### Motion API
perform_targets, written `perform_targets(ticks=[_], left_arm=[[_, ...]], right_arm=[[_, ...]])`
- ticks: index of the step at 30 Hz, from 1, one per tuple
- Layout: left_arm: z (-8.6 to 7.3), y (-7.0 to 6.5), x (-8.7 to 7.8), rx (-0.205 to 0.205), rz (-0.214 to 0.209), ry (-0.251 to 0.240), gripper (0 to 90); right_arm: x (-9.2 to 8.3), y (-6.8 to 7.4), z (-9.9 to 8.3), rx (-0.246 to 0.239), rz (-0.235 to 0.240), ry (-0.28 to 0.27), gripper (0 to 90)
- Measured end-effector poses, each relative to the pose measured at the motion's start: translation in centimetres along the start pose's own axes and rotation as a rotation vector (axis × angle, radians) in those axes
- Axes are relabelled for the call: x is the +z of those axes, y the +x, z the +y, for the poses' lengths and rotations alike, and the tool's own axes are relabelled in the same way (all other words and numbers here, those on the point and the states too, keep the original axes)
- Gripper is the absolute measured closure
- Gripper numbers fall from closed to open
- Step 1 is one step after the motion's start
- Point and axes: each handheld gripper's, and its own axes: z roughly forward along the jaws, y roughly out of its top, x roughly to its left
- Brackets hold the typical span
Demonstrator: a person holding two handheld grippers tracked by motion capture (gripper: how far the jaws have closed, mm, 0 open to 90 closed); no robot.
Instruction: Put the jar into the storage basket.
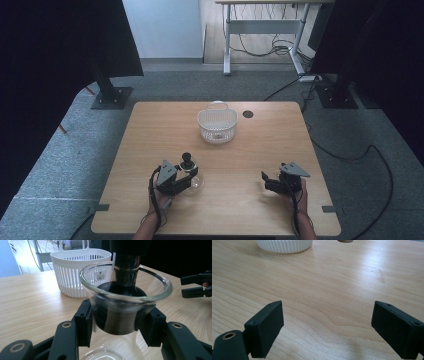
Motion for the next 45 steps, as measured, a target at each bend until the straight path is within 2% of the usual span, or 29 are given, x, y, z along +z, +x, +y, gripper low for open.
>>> perform_targets(ticks=[4,7,11,31,37,40,45], left_arm=[[0.1,-0.1,0.0,0.0,0.019,-0.002,50.4],[0.2,0.0,-0.2,-0.015,0.017,-0.005,50.8],[0.5,-0.2,-0.4,-0.014,0.015,-0.01,50.7],[3.0,-1.6,-2.5,0.027,0.001,-0.07,50.7],[3.1,-1.8,-1.9,0.0,0.019,-0.069,50.7],[3.3,-1.6,-1.7,-0.022,0.018,-0.076,50.7],[3.9,-1.2,-1.4,-0.034,0.022,-0.072,50.7]], right_arm=[[0.0,0.0,0.0,-0.002,0.0,0.0,10.4],[0.0,0.1,0.0,-0.004,0.003,0.005,10.3],[0.0,0.0,0.0,-0.002,0.007,0.005,10.3],[0.0,0.0,0.0,-0.003,0.007,-0.001,10.2],[-0.1,-0.1,0.0,0.008,0.01,-0.01,10.2],[-0.2,-0.2,-0.1,0.014,0.015,-0.013,10.2],[-0.1,-0.2,-0.1,0.017,0.022,-0.012,10.2]])
